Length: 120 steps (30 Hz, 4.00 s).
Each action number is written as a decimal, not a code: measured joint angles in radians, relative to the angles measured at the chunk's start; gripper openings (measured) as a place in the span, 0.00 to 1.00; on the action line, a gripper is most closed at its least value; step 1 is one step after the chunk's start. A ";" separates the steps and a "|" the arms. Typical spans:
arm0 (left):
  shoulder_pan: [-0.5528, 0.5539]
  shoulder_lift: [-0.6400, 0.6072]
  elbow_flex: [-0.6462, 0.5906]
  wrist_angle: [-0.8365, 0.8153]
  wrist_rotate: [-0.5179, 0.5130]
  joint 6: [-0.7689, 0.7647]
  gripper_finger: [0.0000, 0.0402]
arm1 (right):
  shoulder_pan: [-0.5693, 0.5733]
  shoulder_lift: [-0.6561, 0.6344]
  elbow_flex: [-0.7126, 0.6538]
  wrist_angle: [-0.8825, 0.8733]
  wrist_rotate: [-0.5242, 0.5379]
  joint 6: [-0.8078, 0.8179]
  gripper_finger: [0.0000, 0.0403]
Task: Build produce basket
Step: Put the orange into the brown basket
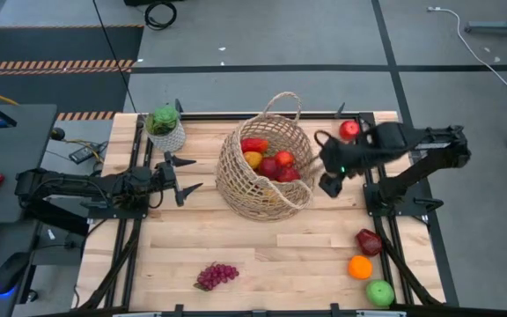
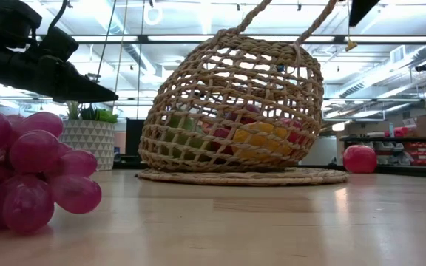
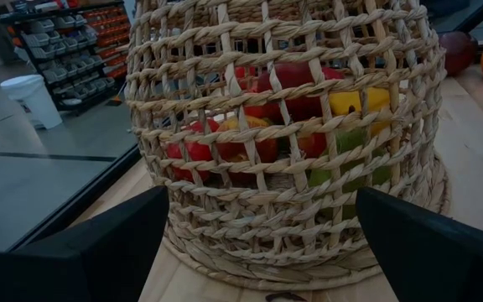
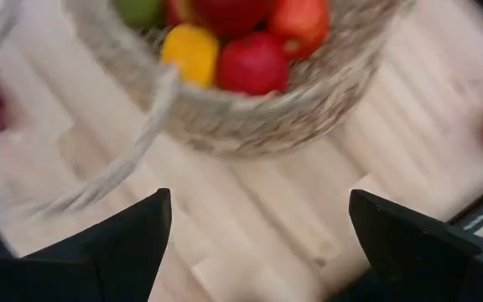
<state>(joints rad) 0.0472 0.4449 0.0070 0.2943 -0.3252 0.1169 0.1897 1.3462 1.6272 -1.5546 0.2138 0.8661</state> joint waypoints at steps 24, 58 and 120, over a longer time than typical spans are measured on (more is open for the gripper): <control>0.000 0.000 0.000 0.000 0.000 0.000 0.97 | 0.682 0.230 -0.212 0.242 -0.154 0.816 0.91; 0.000 0.000 0.000 0.000 0.000 0.000 0.97 | 0.846 0.493 -0.212 0.262 -0.375 1.367 0.95; 0.000 0.000 0.000 0.000 0.000 0.000 0.97 | 0.671 0.370 -0.354 1.035 0.188 0.542 0.81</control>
<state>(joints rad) 0.0472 0.4450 0.0068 0.2943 -0.3252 0.1169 0.8605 1.7164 1.2728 -0.5193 0.4016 1.4085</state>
